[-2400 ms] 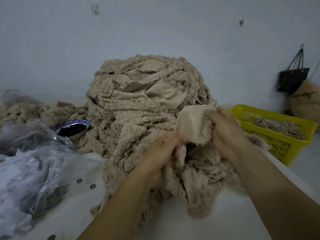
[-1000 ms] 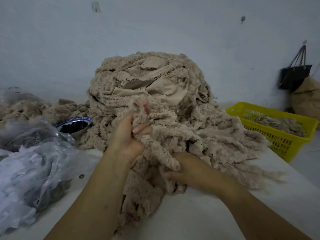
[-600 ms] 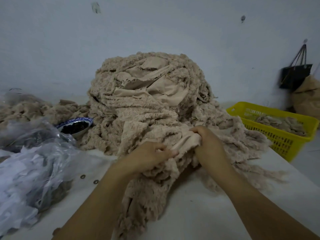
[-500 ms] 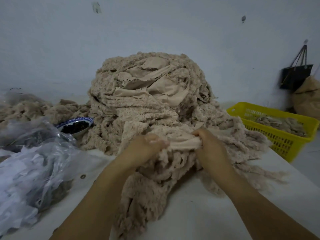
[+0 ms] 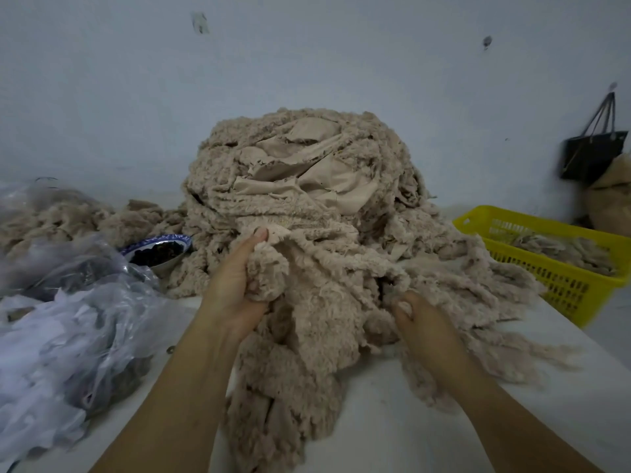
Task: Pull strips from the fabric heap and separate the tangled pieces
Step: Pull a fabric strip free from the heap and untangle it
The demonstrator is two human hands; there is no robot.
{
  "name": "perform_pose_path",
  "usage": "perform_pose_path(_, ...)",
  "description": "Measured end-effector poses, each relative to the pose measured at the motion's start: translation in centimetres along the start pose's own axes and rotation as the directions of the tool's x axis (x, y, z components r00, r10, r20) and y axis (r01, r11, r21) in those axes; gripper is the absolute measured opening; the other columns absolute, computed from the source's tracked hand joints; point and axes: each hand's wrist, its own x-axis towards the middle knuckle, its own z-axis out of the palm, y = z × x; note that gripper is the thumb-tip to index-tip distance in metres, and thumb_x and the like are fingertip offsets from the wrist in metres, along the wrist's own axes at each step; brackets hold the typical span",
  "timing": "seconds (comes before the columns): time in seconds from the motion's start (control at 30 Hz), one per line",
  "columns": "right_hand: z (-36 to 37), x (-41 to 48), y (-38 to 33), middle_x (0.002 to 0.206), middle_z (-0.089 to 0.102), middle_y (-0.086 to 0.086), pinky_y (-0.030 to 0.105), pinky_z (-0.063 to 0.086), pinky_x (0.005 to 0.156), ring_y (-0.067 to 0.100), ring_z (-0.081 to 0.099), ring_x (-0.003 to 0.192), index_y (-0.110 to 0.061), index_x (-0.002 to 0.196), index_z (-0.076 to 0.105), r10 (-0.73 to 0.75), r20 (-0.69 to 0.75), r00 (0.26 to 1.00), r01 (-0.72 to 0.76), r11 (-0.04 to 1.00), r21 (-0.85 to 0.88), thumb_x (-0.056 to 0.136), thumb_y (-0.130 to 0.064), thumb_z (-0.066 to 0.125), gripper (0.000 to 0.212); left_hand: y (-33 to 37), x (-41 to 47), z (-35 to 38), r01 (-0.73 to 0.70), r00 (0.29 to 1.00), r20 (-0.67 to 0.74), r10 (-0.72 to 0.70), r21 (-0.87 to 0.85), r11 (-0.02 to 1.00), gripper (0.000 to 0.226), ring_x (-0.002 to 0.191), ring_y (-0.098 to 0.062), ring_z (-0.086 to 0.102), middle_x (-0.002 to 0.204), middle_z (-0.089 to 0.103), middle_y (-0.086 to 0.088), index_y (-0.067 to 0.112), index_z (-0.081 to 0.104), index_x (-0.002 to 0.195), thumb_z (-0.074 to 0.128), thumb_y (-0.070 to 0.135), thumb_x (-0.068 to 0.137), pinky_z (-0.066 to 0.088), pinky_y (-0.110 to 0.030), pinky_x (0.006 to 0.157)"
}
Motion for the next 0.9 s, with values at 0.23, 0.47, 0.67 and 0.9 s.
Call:
perform_pose_path(0.23,-1.6,0.3,-5.3,0.118,0.043,-0.027,0.015,0.037,0.089,-0.008,0.044,0.109,-0.038,0.127,0.053,-0.250,0.055,0.967,0.231,0.944,0.234,0.087,-0.071,0.043,0.053,-1.0,0.1,1.7,0.106,0.982,0.161,-0.104,-0.009,0.994,0.019,0.086,-0.018,0.075,0.095,0.077,-0.006,0.016,0.082,0.086,0.071,0.031,0.082,0.060,-0.032,0.070)
perform_pose_path(0.47,0.6,-0.2,-3.6,0.074,0.053,0.004,0.028,0.043,0.064,0.014,0.056,0.070,-0.009,0.091,0.054,-0.240,0.246,0.939,0.249,0.968,-0.006,0.105,-0.033,0.044,0.030,2.0,0.5,2.7,-0.047,0.991,0.107,0.077,-0.255,0.966,0.018,0.079,-0.017,0.071,0.087,0.071,-0.005,0.012,0.078,0.083,0.072,0.028,0.078,0.061,-0.031,0.079)
perform_pose_path(0.67,1.7,-0.8,-0.4,0.080,0.053,-0.001,0.021,0.033,0.060,0.014,0.050,0.074,-0.011,0.086,0.057,-0.166,0.161,0.973,0.181,0.980,-0.085,0.104,-0.030,0.047,0.028,3.9,0.7,1.3,-0.125,0.982,0.100,0.160,-0.292,0.948,0.030,0.087,-0.022,0.073,0.094,0.074,-0.008,0.012,0.078,0.079,0.057,0.025,0.096,0.061,-0.037,0.078)
perform_pose_path(0.9,-1.0,-0.8,-7.4,0.082,0.070,-0.003,0.019,0.047,0.064,0.009,0.065,0.076,-0.023,0.078,0.073,-0.118,0.060,0.991,0.063,0.819,0.570,0.086,-0.072,0.039,0.060,0.6,0.4,3.7,-0.089,0.990,0.107,0.093,-0.037,0.995,0.011,0.081,-0.012,0.061,0.083,0.061,0.001,0.018,0.061,0.074,0.062,0.017,0.085,0.045,-0.027,0.094)
